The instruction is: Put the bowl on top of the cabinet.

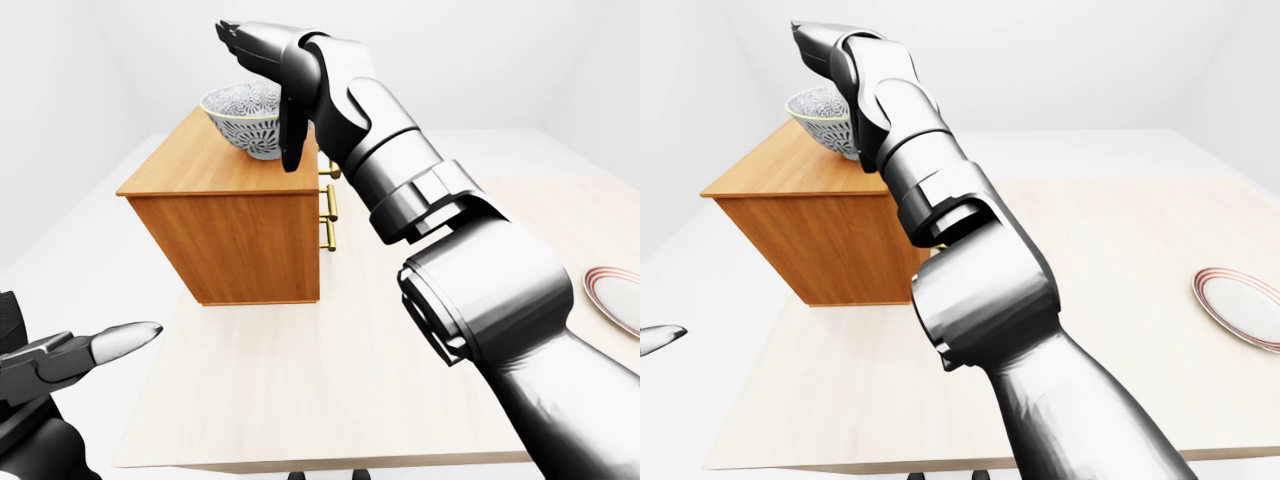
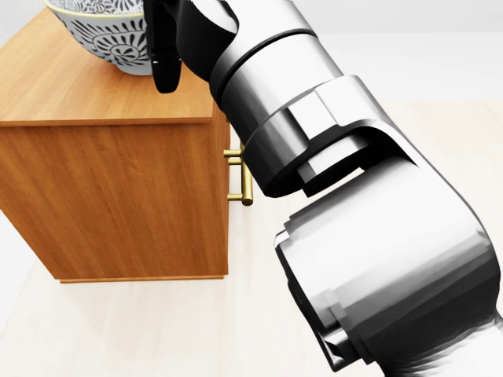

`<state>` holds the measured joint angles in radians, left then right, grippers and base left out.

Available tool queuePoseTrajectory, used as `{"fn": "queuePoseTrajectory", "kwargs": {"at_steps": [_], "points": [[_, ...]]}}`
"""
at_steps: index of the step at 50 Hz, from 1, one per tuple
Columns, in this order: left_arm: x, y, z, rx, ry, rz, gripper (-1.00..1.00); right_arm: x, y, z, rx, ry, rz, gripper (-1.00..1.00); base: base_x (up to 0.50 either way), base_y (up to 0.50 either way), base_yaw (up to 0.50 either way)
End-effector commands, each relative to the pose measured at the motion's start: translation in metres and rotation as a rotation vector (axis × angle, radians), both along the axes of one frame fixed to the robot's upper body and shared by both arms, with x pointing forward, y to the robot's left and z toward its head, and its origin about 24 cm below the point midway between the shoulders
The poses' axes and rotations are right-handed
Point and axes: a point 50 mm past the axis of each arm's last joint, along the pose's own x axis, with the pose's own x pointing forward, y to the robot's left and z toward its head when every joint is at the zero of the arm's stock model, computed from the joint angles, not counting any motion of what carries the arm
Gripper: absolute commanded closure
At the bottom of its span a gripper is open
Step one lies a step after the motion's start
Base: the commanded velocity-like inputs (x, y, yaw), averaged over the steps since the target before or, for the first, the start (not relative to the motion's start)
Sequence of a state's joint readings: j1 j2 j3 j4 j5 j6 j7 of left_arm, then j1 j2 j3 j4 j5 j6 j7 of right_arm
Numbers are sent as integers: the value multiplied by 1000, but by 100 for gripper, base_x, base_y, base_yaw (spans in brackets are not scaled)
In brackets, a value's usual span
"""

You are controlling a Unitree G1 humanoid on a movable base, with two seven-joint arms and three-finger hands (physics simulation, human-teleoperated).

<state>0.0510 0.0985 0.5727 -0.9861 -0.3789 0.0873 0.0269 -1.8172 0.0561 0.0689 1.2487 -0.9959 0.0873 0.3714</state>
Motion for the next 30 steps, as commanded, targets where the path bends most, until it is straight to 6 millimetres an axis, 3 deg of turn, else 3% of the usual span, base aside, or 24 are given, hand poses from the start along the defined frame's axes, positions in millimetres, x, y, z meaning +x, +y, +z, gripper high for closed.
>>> {"fn": "queuePoseTrajectory", "kwargs": {"at_steps": [1,9,19,30], "points": [[1,0,-2,0,10,-1,-100,-4,-1,14,14,-29,2,-100,0,0,0],[3,1,-4,-3,22,-1,-100,-20,2,49,-5,-115,7,-100,0,0,0],[3,-1,-3,-1,21,-5,-100,-47,5,99,-28,-377,-39,-100,0,0,0],[0,-1,0,3,-2,-7,-100,-55,18,100,14,-404,9,-100,0,0,0]]}}
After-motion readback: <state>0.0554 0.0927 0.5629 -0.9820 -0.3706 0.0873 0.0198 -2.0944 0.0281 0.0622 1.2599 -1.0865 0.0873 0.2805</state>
